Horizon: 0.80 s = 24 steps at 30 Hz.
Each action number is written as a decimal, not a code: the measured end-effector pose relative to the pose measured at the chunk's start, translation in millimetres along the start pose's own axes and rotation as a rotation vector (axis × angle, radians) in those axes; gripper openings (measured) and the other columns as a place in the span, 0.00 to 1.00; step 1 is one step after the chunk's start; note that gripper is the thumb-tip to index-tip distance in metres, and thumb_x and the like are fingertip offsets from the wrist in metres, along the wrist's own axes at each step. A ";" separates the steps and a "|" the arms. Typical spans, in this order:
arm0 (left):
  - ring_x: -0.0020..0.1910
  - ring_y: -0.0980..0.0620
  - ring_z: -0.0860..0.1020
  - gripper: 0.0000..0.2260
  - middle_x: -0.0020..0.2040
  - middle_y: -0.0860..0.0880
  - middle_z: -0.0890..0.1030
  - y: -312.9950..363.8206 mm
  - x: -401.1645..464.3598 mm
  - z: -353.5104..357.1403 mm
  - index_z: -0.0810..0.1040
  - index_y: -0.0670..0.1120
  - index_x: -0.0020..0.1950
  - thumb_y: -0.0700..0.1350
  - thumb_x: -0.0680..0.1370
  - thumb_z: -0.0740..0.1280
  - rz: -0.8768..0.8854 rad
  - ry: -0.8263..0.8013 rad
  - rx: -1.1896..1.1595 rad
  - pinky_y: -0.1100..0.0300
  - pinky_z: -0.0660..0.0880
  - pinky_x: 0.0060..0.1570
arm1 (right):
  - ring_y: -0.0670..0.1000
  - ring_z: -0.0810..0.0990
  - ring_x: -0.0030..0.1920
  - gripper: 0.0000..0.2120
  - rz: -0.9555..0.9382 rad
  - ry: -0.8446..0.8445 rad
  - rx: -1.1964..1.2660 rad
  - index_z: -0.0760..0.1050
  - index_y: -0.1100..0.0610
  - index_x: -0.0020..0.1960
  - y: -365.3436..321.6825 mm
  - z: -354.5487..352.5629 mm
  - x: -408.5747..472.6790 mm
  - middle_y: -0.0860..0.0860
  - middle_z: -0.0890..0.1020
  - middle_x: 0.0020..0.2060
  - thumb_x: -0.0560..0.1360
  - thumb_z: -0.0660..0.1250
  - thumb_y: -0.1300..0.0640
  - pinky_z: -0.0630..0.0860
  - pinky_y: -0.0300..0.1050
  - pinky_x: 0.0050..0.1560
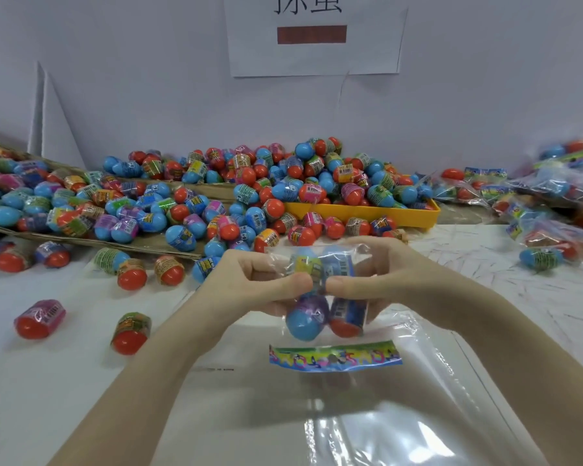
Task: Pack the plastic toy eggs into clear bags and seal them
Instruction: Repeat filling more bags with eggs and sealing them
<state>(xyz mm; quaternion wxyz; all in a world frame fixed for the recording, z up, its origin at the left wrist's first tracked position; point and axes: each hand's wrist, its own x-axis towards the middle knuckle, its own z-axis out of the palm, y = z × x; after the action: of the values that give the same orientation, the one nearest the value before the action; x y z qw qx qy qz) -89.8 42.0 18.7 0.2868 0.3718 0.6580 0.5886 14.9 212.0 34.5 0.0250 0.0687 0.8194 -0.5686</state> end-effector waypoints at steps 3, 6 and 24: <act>0.33 0.53 0.83 0.15 0.37 0.52 0.85 -0.2 0.5 0.4 0.83 0.54 0.38 0.60 0.58 0.69 -0.003 0.079 -0.018 0.68 0.76 0.30 | 0.48 0.83 0.34 0.23 0.040 0.050 0.015 0.78 0.55 0.47 -2.6 -14.5 -8.3 0.51 0.85 0.36 0.55 0.74 0.48 0.75 0.35 0.28; 0.30 0.53 0.82 0.19 0.38 0.54 0.84 1.0 2.9 1.8 0.80 0.53 0.44 0.62 0.59 0.65 0.034 0.207 -0.029 0.68 0.75 0.28 | 0.52 0.81 0.40 0.15 -0.128 0.553 0.484 0.80 0.57 0.46 -0.6 -46.2 -14.6 0.54 0.83 0.45 0.64 0.72 0.49 0.80 0.43 0.46; 0.34 0.63 0.70 0.07 0.34 0.65 0.72 -21.4 -0.2 33.2 0.77 0.67 0.37 0.57 0.65 0.74 0.163 -0.097 0.729 0.67 0.60 0.32 | 0.41 0.72 0.46 0.18 0.116 -0.020 -0.680 0.79 0.36 0.42 16.7 -20.9 -3.0 0.38 0.76 0.43 0.54 0.80 0.44 0.74 0.40 0.46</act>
<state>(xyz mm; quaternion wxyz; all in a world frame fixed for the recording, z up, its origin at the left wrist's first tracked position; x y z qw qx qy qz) -65.8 59.8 -7.2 0.1187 0.5282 0.7783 0.3182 21.0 237.1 26.7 0.0868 0.0974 0.9564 -0.2613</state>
